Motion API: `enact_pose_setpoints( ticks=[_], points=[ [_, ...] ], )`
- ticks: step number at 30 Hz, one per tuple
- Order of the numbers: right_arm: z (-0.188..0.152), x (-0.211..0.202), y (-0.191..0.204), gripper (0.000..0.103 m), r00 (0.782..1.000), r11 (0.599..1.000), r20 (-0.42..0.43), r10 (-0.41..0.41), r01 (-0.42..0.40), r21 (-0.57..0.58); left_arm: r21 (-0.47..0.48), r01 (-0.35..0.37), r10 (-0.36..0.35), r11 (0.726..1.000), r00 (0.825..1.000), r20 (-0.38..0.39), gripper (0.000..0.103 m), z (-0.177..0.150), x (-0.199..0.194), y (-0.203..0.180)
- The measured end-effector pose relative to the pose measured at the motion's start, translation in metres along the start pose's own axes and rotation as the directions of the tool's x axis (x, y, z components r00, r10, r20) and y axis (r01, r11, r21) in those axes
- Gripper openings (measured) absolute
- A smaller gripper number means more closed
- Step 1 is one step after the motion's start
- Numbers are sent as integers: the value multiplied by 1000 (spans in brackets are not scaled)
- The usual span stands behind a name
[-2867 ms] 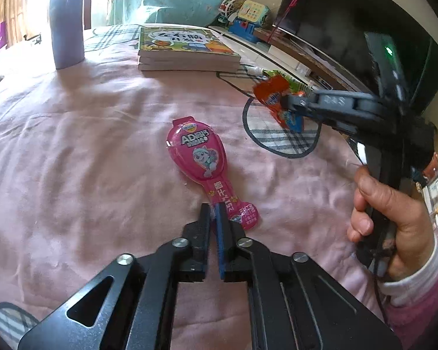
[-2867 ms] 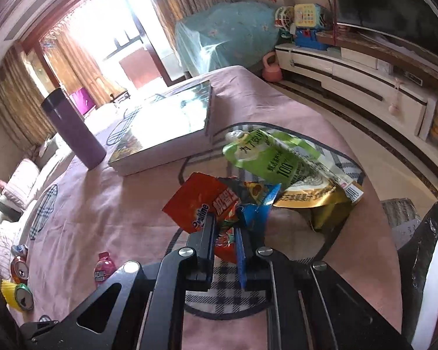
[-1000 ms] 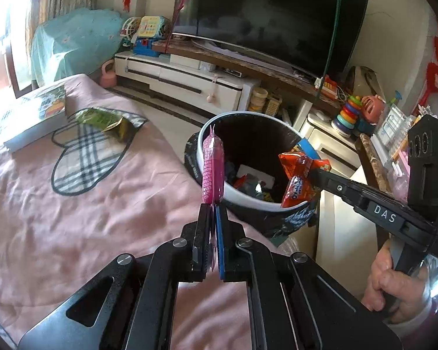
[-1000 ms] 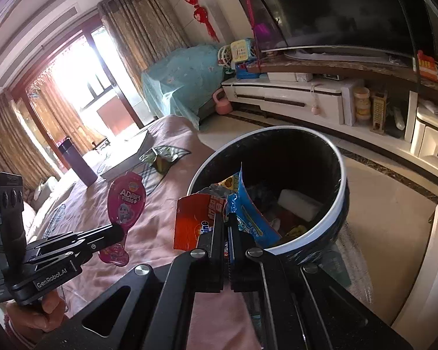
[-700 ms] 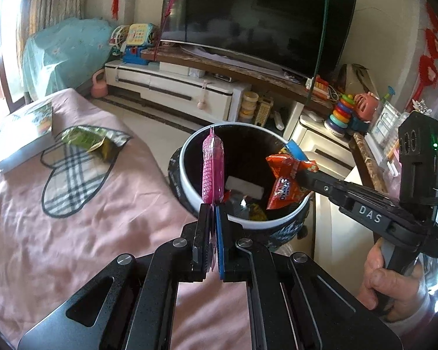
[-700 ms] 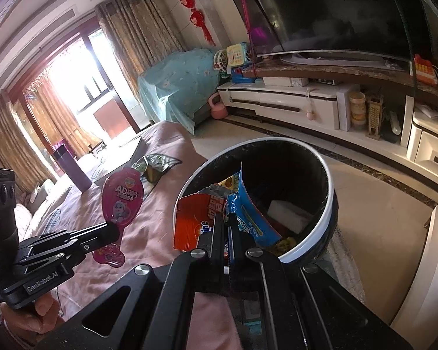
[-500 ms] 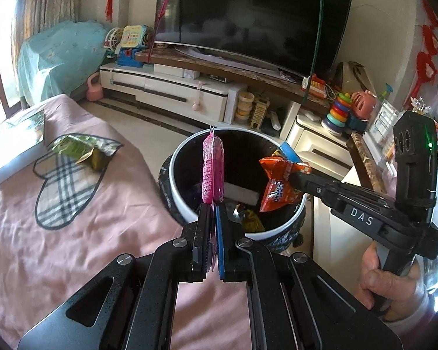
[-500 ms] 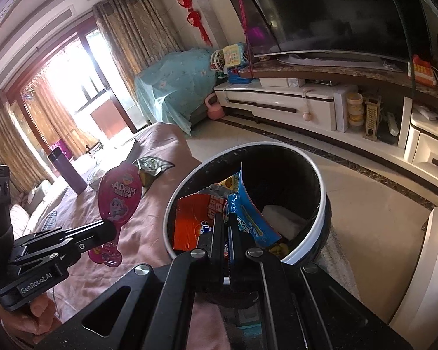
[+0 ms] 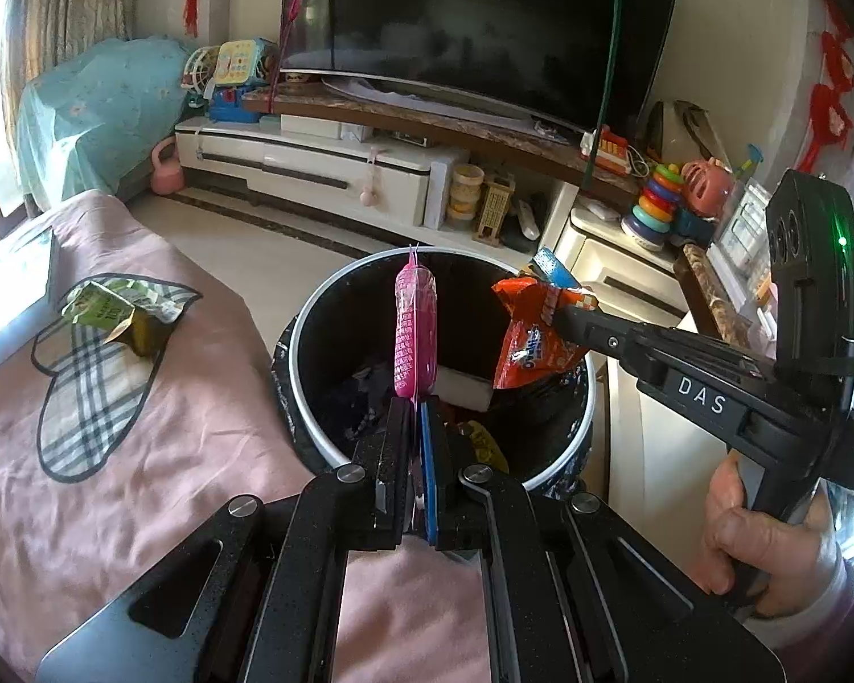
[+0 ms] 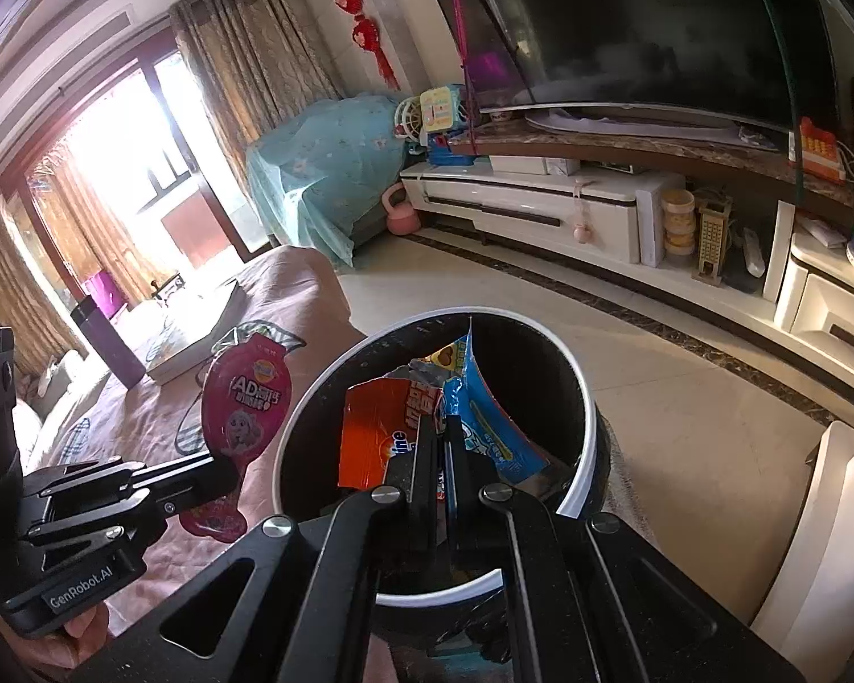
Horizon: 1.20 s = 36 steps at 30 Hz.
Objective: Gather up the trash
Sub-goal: 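Carry the pink candy and snack packs over the bin and release both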
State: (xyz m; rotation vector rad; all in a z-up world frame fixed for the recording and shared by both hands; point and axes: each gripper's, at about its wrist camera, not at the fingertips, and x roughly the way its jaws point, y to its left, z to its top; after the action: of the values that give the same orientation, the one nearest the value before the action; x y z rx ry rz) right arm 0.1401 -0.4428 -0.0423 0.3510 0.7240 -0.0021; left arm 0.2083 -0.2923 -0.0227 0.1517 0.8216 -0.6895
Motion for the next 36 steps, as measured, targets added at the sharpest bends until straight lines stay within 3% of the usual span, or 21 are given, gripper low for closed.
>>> enact_pose_setpoints(
  ticks=[32, 36],
  points=[
    [16, 34, -11, 2, 995, 999, -91, -41, 41, -4, 19, -14, 15, 1000, 998, -57, 4, 17, 26, -5],
    [17, 36, -14, 7, 995, 999, -98, -26, 28, 20, 11, -10, 11, 1000, 998, -66, 4, 18, 29, -3]
  ],
)
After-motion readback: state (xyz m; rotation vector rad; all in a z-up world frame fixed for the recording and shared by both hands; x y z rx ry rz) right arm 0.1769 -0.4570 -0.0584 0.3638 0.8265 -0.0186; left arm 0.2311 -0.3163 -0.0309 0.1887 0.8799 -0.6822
